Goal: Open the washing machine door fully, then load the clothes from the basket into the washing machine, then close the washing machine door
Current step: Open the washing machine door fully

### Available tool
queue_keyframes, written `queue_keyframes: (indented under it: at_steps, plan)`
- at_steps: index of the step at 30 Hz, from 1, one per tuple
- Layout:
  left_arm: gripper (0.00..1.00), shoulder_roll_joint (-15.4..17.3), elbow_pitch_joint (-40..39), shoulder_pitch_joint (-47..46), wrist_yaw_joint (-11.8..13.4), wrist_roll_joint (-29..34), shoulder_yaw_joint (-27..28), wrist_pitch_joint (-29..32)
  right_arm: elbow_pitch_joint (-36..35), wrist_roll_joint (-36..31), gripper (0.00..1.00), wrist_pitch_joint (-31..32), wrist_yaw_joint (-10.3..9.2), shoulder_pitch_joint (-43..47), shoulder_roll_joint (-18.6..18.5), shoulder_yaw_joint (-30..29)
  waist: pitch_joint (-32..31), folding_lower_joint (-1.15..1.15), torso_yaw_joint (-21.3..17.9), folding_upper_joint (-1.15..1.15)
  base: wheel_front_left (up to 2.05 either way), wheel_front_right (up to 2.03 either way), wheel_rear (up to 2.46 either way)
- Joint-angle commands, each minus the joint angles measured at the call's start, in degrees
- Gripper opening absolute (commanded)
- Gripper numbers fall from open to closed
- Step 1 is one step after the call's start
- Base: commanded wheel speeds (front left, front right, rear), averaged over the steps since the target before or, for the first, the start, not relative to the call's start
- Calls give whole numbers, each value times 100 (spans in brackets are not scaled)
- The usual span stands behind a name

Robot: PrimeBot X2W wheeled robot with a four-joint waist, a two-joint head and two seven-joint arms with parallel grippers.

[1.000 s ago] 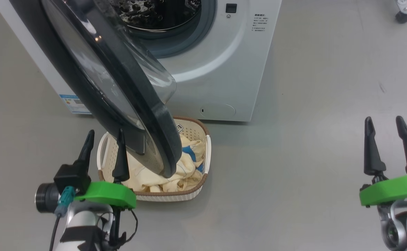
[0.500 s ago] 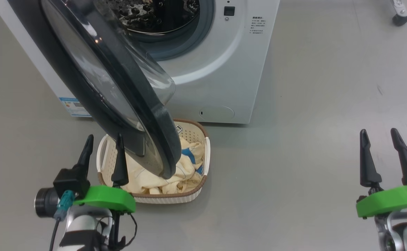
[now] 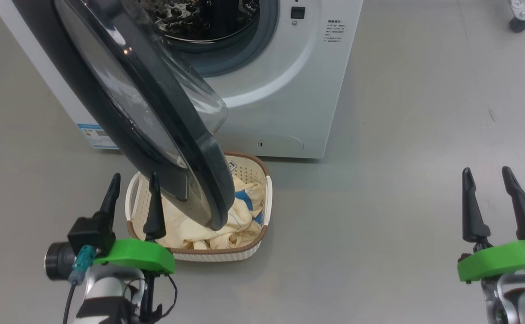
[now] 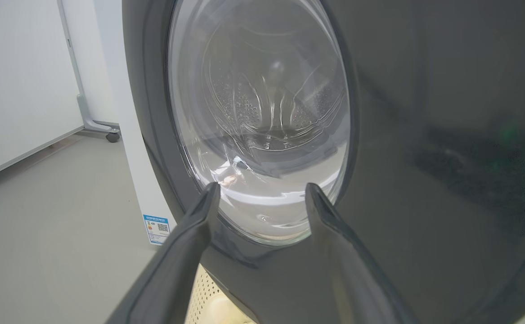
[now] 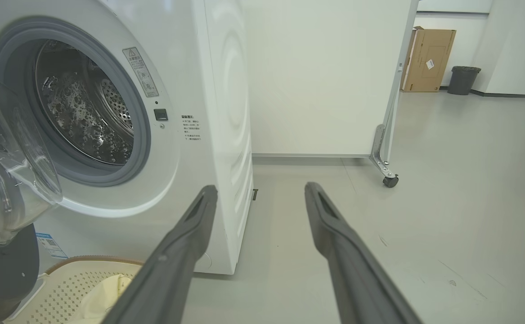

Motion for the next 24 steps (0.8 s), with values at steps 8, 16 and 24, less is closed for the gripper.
queue_keyframes:
  at_steps: [8,16,24]
  plan:
    - [100,90,-203,-85,47,-14,206,-63,-175,-74,100,-5,-16,-82,-23,124,-29,0,-14,0,0,0,0]
    - [0,93,-205,-151,-6,22,278,-63,-144,-66,100,5,-16,-113,-17,167,-23,0,-36,0,0,0,0]
    - [0,232,-759,-421,246,138,683,-63,-99,-68,100,3,-16,-121,-12,191,-55,0,-28,0,0,0,0]
